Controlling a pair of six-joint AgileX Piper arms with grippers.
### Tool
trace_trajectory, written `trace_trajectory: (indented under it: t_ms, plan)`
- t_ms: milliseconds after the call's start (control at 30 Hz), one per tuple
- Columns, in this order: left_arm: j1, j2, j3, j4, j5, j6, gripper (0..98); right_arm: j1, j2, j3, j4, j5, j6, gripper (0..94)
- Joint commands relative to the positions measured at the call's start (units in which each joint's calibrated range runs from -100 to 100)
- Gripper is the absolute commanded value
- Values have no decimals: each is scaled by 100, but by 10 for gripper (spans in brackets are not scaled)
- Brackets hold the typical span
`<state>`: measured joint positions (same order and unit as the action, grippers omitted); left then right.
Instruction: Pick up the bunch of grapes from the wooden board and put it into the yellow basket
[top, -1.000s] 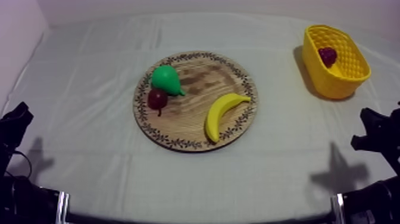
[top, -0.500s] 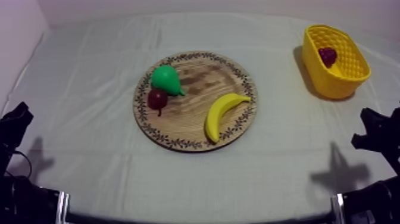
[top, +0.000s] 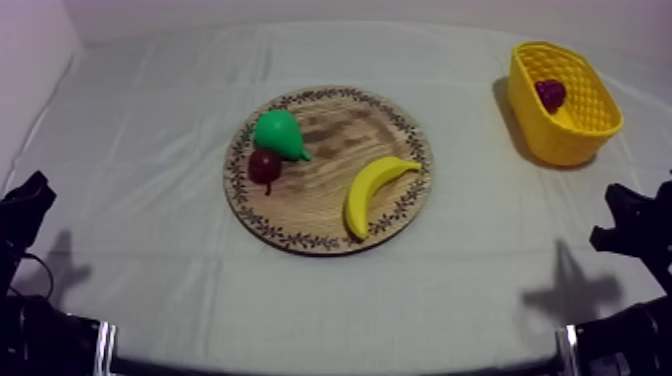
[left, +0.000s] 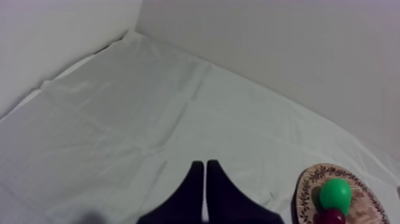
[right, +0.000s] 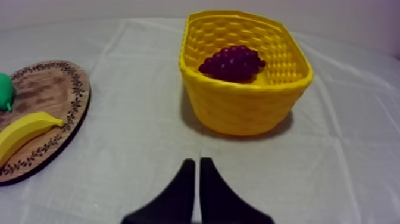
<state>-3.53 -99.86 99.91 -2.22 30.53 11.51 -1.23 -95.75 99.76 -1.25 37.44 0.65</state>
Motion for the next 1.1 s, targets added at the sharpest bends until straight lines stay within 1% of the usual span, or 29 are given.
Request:
trace_trajectory:
  t_ms: [0,1067]
  plan:
    - [2,3,-2,0,2,-1,1,1,0,2,5,24,-4,4]
    - [2,3,-2,0,2,-1,1,44,0,2,5,88,33,4]
